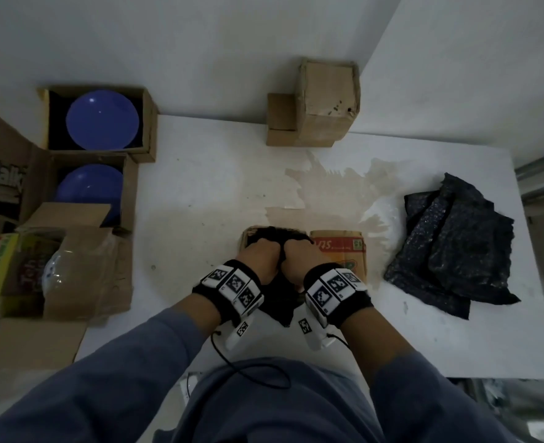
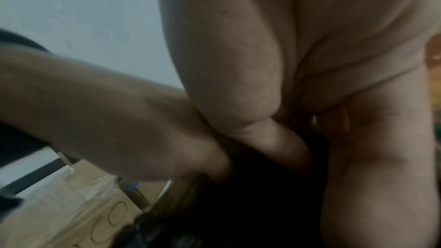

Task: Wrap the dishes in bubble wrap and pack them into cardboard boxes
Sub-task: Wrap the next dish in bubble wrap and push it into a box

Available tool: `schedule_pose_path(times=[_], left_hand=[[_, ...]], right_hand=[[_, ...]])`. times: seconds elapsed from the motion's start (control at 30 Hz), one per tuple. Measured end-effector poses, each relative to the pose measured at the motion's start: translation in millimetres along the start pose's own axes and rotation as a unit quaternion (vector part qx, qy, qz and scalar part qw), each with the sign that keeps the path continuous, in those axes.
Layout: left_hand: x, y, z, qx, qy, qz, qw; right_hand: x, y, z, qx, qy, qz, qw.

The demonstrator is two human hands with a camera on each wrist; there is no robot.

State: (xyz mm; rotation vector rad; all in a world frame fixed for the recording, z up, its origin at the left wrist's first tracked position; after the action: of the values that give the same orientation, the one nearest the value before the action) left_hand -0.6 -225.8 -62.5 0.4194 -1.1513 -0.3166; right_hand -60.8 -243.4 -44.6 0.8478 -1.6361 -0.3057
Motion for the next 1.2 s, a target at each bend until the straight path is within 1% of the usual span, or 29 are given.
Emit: schedule_pose_path(times=[0.07, 0.17, 0.2, 0.3, 0.37, 0.43, 0.5, 0.57, 0.7, 0.83, 0.93, 1.03, 1.13, 1.2], left_hand=[[-3.4, 3.7, -1.0, 0.003, -0.010, 0.003, 1.000], [-0.9, 5.9, 0.2, 0.006, -0.001, 0.041, 0.999], [0.1, 5.2, 1.2, 0.006, 0.000, 0.041, 0.999], [1.4, 1.8, 1.9, 0.004, 0.005, 0.005, 1.000], [4.1, 2.9, 2.9, 0.005, -0.010, 0.002, 1.000], [7.1, 9.2, 4.7, 0.016, -0.049, 0.023, 0.998], [16.5, 15.2, 8.2, 0.020, -0.123, 0.069, 0.990], [25.4, 16.5, 8.2, 0.033, -0.144, 0.087, 0.985], [21.9, 7.9, 5.1, 0.042, -0.139, 0.056, 0.988], [13.0, 3.8, -8.5, 0.067, -0.102, 0.036, 0.992], [13.2, -0.3, -11.6, 0.046, -0.112, 0.025, 0.992], [15.7, -7.7, -6.2, 0.029, -0.123, 0.001, 0.992], [16.7, -15.8, -3.1, 0.012, -0.123, -0.025, 0.992], [15.1, -13.5, -2.5, 0.003, -0.131, -0.032, 0.991]], right_hand=[[-3.9, -4.8, -2.5, 0.005, 0.025, -0.005, 1.000], [-4.7, -9.4, -5.0, 0.016, 0.035, -0.002, 0.999], [-3.9, -9.8, -4.4, 0.014, 0.031, -0.003, 0.999], [-1.6, -5.6, -2.6, 0.009, 0.010, -0.018, 1.000], [4.3, -0.6, -2.4, 0.011, 0.006, -0.003, 1.000], [8.7, 4.4, -2.1, 0.017, 0.013, 0.010, 1.000], [10.8, 5.7, 0.3, 0.019, 0.029, 0.018, 0.999], [9.1, 0.9, 0.8, 0.024, 0.031, 0.031, 0.999], [-1.0, -9.5, 4.1, 0.019, 0.037, 0.055, 0.998], [-7.7, -18.7, 2.4, -0.007, 0.057, 0.060, 0.997], [-9.0, -24.3, 1.2, -0.012, 0.051, 0.038, 0.998], [-6.3, -22.8, 3.1, 0.003, 0.039, 0.016, 0.999], [4.8, -21.3, 0.0, 0.022, 0.034, 0.054, 0.998], [5.8, -22.9, -2.6, 0.018, 0.042, 0.064, 0.997]])
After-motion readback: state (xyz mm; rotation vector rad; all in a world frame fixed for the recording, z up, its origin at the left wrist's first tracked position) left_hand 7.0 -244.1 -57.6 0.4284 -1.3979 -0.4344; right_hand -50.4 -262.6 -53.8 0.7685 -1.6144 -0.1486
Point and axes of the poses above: each hand's wrist, its own y-axis away from the middle knuckle, its own x-axis out of the back of the hand, z = x × y, the point moved 8 cm from there along -y, towards the middle knuckle, and after that the axes turned 14 degrees about z, right-handed, at the moved point
